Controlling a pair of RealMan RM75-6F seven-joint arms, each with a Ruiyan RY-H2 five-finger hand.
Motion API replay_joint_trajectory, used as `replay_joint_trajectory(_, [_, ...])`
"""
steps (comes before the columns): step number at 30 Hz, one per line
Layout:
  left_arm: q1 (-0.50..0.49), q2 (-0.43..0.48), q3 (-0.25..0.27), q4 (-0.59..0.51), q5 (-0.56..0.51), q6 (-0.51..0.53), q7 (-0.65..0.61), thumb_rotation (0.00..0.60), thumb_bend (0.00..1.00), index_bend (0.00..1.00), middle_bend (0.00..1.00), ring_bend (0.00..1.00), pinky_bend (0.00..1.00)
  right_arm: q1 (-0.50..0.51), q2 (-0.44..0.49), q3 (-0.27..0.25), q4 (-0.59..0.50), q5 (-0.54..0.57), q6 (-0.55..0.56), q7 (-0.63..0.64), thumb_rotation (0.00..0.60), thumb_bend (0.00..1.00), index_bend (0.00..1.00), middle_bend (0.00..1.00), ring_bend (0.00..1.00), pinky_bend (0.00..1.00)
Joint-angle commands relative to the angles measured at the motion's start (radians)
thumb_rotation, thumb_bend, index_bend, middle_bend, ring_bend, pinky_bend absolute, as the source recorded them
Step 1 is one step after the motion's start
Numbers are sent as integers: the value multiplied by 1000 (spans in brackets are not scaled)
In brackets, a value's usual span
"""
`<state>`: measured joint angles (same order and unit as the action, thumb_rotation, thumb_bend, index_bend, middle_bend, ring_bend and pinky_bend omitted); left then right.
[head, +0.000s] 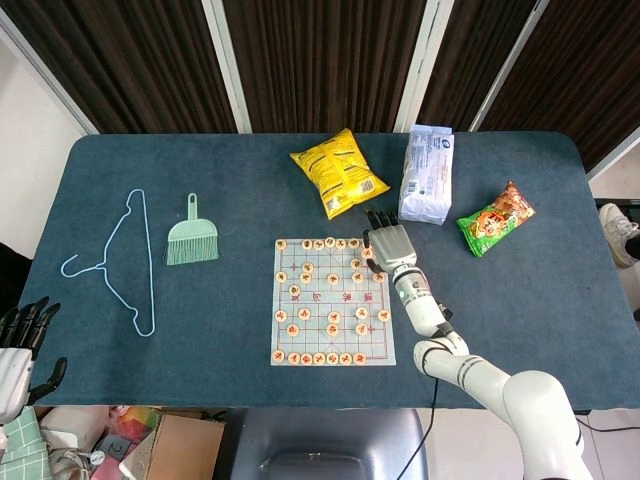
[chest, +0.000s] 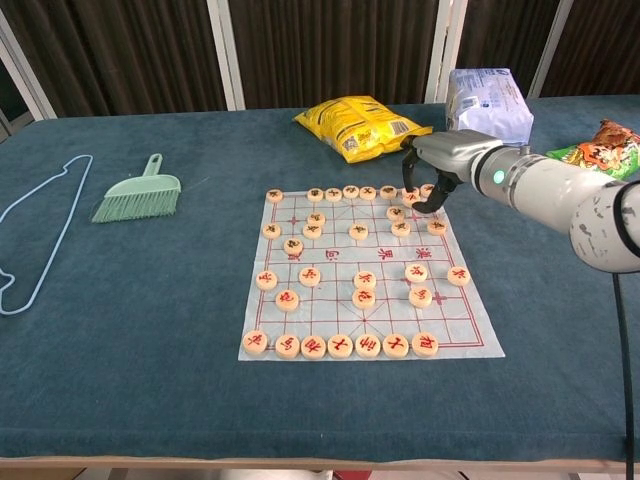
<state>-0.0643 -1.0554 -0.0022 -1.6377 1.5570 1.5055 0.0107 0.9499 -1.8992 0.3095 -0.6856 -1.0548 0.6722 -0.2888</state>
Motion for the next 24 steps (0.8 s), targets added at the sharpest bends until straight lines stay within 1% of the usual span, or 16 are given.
replay_joint_trajectory(1, [0, 0, -1, 0, -1, 0, -1, 600, 420, 0, 0, 0, 68, 2, -4, -2, 4, 8, -4, -13, 600, 476, 645, 120, 0, 0])
replay_joint_trajectory(6, [-1, 0, 0, 1, -1, -2, -2, 600, 420, 0, 0, 0, 68, 2, 2, 2, -7, 27, -12, -32, 600, 476, 565, 120, 0, 0])
replay_joint_trajectory(9, [-2, 1, 0, 1, 1, -3, -2, 600, 420, 0, 0, 0, 68, 0, 11, 3, -22, 33, -8, -39, 600, 476, 539, 119, 0, 0])
replay_joint_trajectory(13, [-1, 1, 2, 0, 4, -2, -3, 600, 420, 0, 0, 0, 68, -8, 30, 3, -62, 33, 11, -39, 600, 476, 512, 118, 0, 0])
replay_joint_trajectory(14, [-1, 0, 2, -1, 5, -2, -2, 600, 420, 0, 0, 0, 68, -20, 44, 5, -89, 29, 34, -31, 600, 476, 508, 118, 0, 0])
replay_joint_trajectory(15, [-1, 1, 3, -1, 6, -1, -2, 600, 421, 0, 0, 0, 69, -40, 61, -8, -140, 16, 55, -28, 600, 476, 502, 118, 0, 0])
replay_joint_trajectory(18, [-1, 1, 6, -2, 13, 0, -2, 600, 420, 0, 0, 0, 69, -33, 76, -1, -153, 12, 56, -17, 600, 476, 494, 118, 0, 0])
replay_joint_trajectory(21, [-1, 2, 10, -2, 24, 3, -5, 600, 420, 0, 0, 0, 68, -67, 130, -17, -250, -32, 121, 2, 600, 477, 484, 118, 0, 0])
replay_joint_trajectory(24, [1, 3, 9, 0, 25, 10, -7, 600, 421, 0, 0, 0, 68, -138, 232, -48, -429, -105, 241, 17, 600, 477, 444, 115, 0, 0])
